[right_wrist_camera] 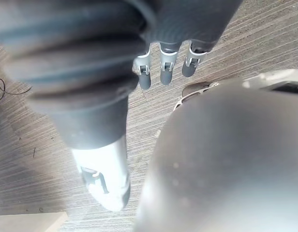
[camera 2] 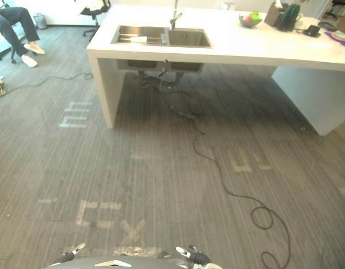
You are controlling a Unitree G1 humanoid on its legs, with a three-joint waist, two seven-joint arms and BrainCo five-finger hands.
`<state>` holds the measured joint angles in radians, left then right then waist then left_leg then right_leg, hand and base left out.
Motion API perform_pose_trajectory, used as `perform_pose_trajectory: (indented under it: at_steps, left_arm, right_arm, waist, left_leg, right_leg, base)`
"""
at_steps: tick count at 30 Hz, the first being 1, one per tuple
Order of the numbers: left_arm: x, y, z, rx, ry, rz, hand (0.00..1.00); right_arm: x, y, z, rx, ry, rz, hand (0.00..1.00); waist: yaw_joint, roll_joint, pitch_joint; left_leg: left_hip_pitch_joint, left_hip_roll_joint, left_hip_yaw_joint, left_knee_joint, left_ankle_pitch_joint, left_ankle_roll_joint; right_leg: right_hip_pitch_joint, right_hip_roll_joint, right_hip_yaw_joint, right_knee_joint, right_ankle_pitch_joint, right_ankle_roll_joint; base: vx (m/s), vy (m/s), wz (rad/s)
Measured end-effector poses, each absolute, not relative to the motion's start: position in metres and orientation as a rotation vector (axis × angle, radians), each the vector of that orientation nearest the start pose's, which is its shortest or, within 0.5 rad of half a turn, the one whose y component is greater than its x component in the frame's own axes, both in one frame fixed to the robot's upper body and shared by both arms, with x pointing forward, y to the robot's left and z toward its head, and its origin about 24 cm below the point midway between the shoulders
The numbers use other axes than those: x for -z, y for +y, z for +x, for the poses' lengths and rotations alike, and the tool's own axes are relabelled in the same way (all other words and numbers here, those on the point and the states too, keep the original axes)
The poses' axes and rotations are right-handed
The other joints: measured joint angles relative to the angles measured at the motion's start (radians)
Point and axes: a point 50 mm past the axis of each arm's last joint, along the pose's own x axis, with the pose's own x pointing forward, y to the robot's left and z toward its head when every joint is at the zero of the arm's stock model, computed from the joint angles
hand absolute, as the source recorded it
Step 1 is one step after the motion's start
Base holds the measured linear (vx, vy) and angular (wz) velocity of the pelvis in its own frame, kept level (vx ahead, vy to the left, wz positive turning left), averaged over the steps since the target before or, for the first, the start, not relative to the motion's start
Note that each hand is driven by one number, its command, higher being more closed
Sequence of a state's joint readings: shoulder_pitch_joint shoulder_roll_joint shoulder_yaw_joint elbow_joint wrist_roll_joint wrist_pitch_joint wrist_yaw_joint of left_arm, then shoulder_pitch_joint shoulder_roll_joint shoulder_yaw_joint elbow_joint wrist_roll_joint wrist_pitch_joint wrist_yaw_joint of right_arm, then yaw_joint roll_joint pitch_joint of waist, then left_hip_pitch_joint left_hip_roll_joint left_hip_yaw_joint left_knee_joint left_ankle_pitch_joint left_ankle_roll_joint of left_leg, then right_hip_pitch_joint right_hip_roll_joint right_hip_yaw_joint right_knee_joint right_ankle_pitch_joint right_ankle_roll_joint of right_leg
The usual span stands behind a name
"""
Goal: Walk over to the sink, pick up the cup, carry it to the dishwasher, place the cup inside the dishwasher, then close the dishwasher door
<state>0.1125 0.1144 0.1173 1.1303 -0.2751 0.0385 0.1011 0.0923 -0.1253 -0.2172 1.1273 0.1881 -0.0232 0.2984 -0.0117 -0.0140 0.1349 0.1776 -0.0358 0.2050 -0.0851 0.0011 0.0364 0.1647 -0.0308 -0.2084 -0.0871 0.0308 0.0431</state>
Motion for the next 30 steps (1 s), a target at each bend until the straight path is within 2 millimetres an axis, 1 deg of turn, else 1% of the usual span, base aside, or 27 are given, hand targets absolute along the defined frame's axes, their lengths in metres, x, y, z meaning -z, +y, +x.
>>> perform_pose_trajectory:
  at_steps: [11,12,13,14,15,16,17,18,19,20,21,22,23,24,25,26,27,28,29,30]
  left_arm:
    - [0.170,0.212,0.056,-0.470,1.253,-0.164,0.00]
    - [0.170,0.212,0.056,-0.476,1.256,-0.161,0.00]
    - [0.170,0.211,0.055,-0.478,1.258,-0.160,0.00]
    - [0.170,0.211,0.055,-0.478,1.259,-0.159,0.00]
    - [0.170,0.212,0.054,-0.484,1.259,-0.156,0.00]
    - [0.170,0.211,0.053,-0.495,1.259,-0.160,0.00]
    - [0.170,0.211,0.051,-0.516,1.263,-0.172,0.00]
    - [0.170,0.212,0.050,-0.523,1.263,-0.174,0.00]
    - [0.170,0.215,0.050,-0.552,1.256,-0.178,0.00]
    - [0.169,0.217,0.048,-0.585,1.254,-0.189,0.00]
    - [0.169,0.217,0.048,-0.592,1.255,-0.185,0.00]
    - [0.169,0.218,0.048,-0.607,1.255,-0.185,0.00]
    - [0.168,0.217,0.055,-0.619,1.237,-0.193,0.00]
    - [0.168,0.217,0.056,-0.619,1.233,-0.193,0.00]
    - [0.168,0.217,0.062,-0.613,1.220,-0.191,0.00]
    - [0.166,0.217,0.068,-0.594,1.202,-0.174,0.00]
    - [0.165,0.218,0.071,-0.591,1.191,-0.174,0.00]
    - [0.164,0.219,0.076,-0.595,1.170,-0.183,0.00]
    - [0.163,0.219,0.078,-0.599,1.158,-0.191,0.00]
    - [0.162,0.218,0.081,-0.597,1.140,-0.197,0.00]
  right_arm:
    - [0.163,-0.210,0.077,0.113,1.102,0.317,0.00]
    - [0.163,-0.210,0.077,0.115,1.101,0.319,0.00]
    - [0.162,-0.212,0.077,0.120,1.094,0.320,0.00]
    - [0.162,-0.212,0.078,0.122,1.090,0.321,0.00]
    - [0.162,-0.212,0.077,0.123,1.090,0.322,0.00]
    - [0.162,-0.214,0.077,0.136,1.080,0.335,0.00]
    - [0.160,-0.214,0.080,0.137,1.054,0.341,0.00]
    - [0.160,-0.214,0.080,0.135,1.050,0.346,0.00]
    - [0.160,-0.213,0.080,0.141,1.040,0.361,0.00]
    - [0.161,-0.209,0.078,0.158,1.036,0.396,0.00]
    - [0.161,-0.209,0.077,0.167,1.030,0.409,0.00]
    - [0.161,-0.209,0.076,0.186,1.018,0.434,0.00]
    - [0.161,-0.209,0.074,0.239,0.990,0.493,0.00]
    - [0.161,-0.209,0.074,0.250,0.982,0.503,0.00]
    - [0.160,-0.210,0.073,0.271,0.965,0.520,0.00]
    - [0.161,-0.209,0.068,0.279,0.971,0.527,0.00]
    - [0.161,-0.208,0.065,0.285,0.974,0.535,0.00]
    - [0.162,-0.206,0.059,0.295,0.979,0.549,0.00]
    - [0.162,-0.204,0.057,0.301,0.982,0.558,0.00]
    - [0.163,-0.201,0.048,0.313,0.994,0.569,0.00]
  waist:
    - [-0.001,-0.001,0.000]
    - [-0.002,0.000,0.001]
    - [-0.005,-0.003,0.010]
    - [-0.008,-0.002,0.011]
    - [-0.014,-0.005,0.012]
    - [-0.014,-0.004,0.017]
    - [-0.015,0.008,0.029]
    - [-0.016,0.005,0.031]
    - [-0.022,-0.007,0.040]
    - [-0.022,-0.013,0.042]
    - [-0.021,-0.013,0.042]
    - [-0.023,-0.009,0.044]
    - [-0.027,-0.002,0.070]
    - [-0.027,0.000,0.075]
    - [-0.026,0.008,0.085]
    - [-0.027,0.008,0.091]
    - [-0.029,0.005,0.098]
    - [-0.030,-0.001,0.101]
    - [-0.028,-0.003,0.100]
    - [-0.027,-0.005,0.099]
  left_leg:
    - [0.006,-0.003,-0.017,0.000,0.003,0.002]
    - [0.012,-0.005,-0.018,0.000,0.001,0.004]
    - [0.016,-0.005,-0.023,0.000,-0.011,0.002]
    - [0.016,-0.007,-0.025,0.000,-0.015,0.007]
    - [0.019,-0.018,-0.031,0.000,-0.022,0.017]
    - [0.023,-0.023,-0.027,0.000,-0.028,0.027]
    - [0.025,-0.022,-0.013,0.001,-0.030,0.033]
    - [0.028,-0.022,-0.012,0.001,-0.031,0.035]
    - [0.046,-0.023,-0.013,0.001,-0.036,0.040]
    - [0.057,-0.017,-0.016,0.001,-0.046,0.038]
    - [0.057,-0.012,-0.017,0.001,-0.049,0.036]
    - [0.055,-0.003,-0.022,0.004,-0.054,0.031]
    - [0.034,0.028,-0.037,0.051,-0.084,0.018]
    - [0.029,0.033,-0.039,0.062,-0.092,0.015]
    - [0.003,0.060,-0.044,0.108,-0.124,0.000]
    - [-0.011,0.079,-0.055,0.160,-0.167,-0.019]
    - [-0.013,0.083,-0.066,0.191,-0.193,-0.027]
    - [-0.014,0.087,-0.081,0.252,-0.251,-0.043]
    - [-0.011,0.088,-0.089,0.282,-0.281,-0.049]
    - [0.003,0.094,-0.099,0.336,-0.339,-0.063]
  right_leg:
    - [0.012,-0.003,-0.019,0.003,0.000,0.000]
    - [0.014,-0.006,-0.021,0.018,-0.012,0.007]
    - [-0.013,-0.016,-0.023,0.089,-0.053,0.017]
    - [-0.035,-0.026,-0.023,0.146,-0.082,0.022]
    - [-0.087,-0.054,-0.023,0.279,-0.138,0.038]
    - [-0.156,-0.078,-0.013,0.431,-0.159,0.049]
    - [-0.239,-0.101,-0.006,0.601,-0.159,0.034]
    - [-0.258,-0.109,-0.006,0.640,-0.160,0.028]
    - [-0.307,-0.128,-0.007,0.758,-0.177,0.020]
    - [-0.331,-0.133,-0.008,0.790,-0.213,0.027]
    - [-0.340,-0.134,-0.012,0.779,-0.226,0.030]
    - [-0.349,-0.135,-0.023,0.729,-0.236,0.029]
    - [-0.365,-0.121,-0.023,0.573,-0.222,0.028]
    - [-0.368,-0.117,-0.021,0.543,-0.213,0.030]
    - [-0.383,-0.094,-0.004,0.413,-0.156,0.039]
    - [-0.392,-0.078,0.036,0.321,-0.103,0.049]
    - [-0.393,-0.080,0.047,0.305,-0.087,0.050]
    - [-0.390,-0.092,0.071,0.314,-0.074,0.041]
    - [-0.388,-0.100,0.075,0.332,-0.075,0.038]
    - [-0.389,-0.108,0.083,0.397,-0.090,0.019]
  base:
    - [0.00,-0.003,0.04]
    - [-0.01,0.006,0.03]
    - [-0.01,0.016,0.06]
    - [-0.02,0.042,0.13]
    - [-0.01,0.065,0.07]
    - [0.01,0.108,0.00]
    - [0.02,0.083,-0.08]
    - [0.04,0.056,-0.04]
    - [0.07,0.002,0.01]
    - [0.10,-0.001,0.02]
    - [0.14,-0.013,0.01]
    - [0.24,-0.057,0.08]
    - [0.21,-0.054,0.10]
    - [0.27,-0.100,0.12]
    - [0.17,-0.078,0.10]
    - [0.29,-0.149,0.16]
    - [0.31,-0.202,0.29]
    - [0.33,-0.245,0.31]
    - [0.40,-0.316,0.40]
    - [0.49,-0.361,0.27]
